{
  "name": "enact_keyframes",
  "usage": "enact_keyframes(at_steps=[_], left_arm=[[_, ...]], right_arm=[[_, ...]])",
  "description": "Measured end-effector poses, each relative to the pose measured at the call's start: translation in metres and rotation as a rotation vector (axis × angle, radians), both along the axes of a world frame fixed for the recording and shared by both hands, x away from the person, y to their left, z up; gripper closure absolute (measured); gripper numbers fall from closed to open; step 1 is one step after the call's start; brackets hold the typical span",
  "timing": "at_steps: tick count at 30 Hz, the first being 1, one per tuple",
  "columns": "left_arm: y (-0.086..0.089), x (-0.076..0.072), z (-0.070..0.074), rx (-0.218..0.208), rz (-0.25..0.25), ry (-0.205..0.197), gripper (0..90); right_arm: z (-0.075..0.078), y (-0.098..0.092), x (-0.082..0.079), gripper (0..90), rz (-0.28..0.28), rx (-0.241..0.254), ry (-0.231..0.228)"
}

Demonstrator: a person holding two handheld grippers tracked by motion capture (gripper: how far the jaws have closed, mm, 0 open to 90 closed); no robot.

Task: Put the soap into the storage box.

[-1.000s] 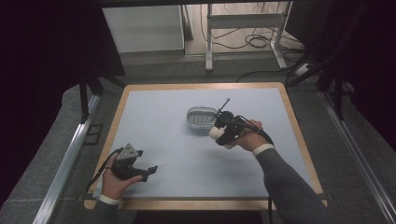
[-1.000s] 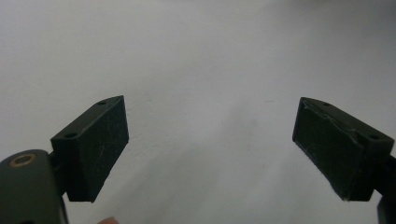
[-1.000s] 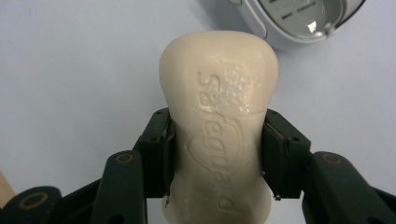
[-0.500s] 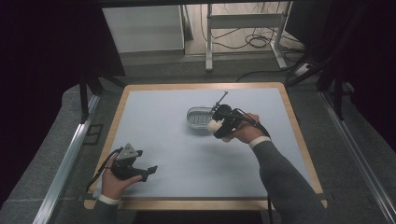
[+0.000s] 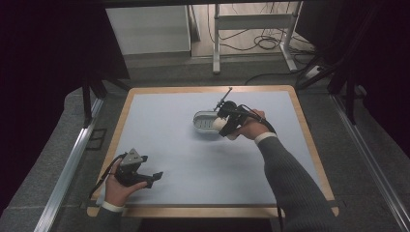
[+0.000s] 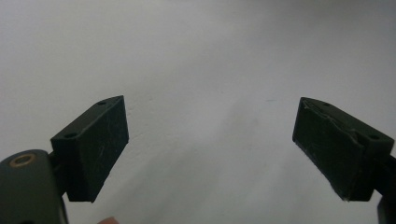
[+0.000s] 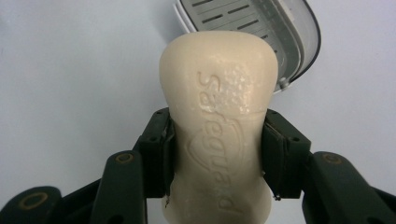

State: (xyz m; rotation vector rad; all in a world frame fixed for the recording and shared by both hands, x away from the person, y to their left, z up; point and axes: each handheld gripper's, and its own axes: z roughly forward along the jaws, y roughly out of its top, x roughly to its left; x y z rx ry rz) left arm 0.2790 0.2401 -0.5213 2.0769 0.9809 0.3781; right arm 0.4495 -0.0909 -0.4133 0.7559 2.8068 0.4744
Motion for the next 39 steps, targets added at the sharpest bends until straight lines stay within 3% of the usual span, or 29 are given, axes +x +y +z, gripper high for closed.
enact_keyframes(at_steps=[20, 29, 39], left_arm=[[0.001, 0.001, -0.002, -0.001, 0.001, 0.003, 11.2], [0.002, 0.001, -0.002, -0.004, 0.002, 0.003, 11.1], [0.001, 0.001, -0.002, -0.001, -0.001, 0.005, 11.1]], right_arm=[[-0.008, 0.014, 0.034, 49.6, 0.026, -0.001, 0.006], [-0.01, 0.022, 0.042, 49.6, 0.034, 0.0, 0.006], [-0.009, 0.029, 0.051, 49.6, 0.077, -0.02, -0.022]])
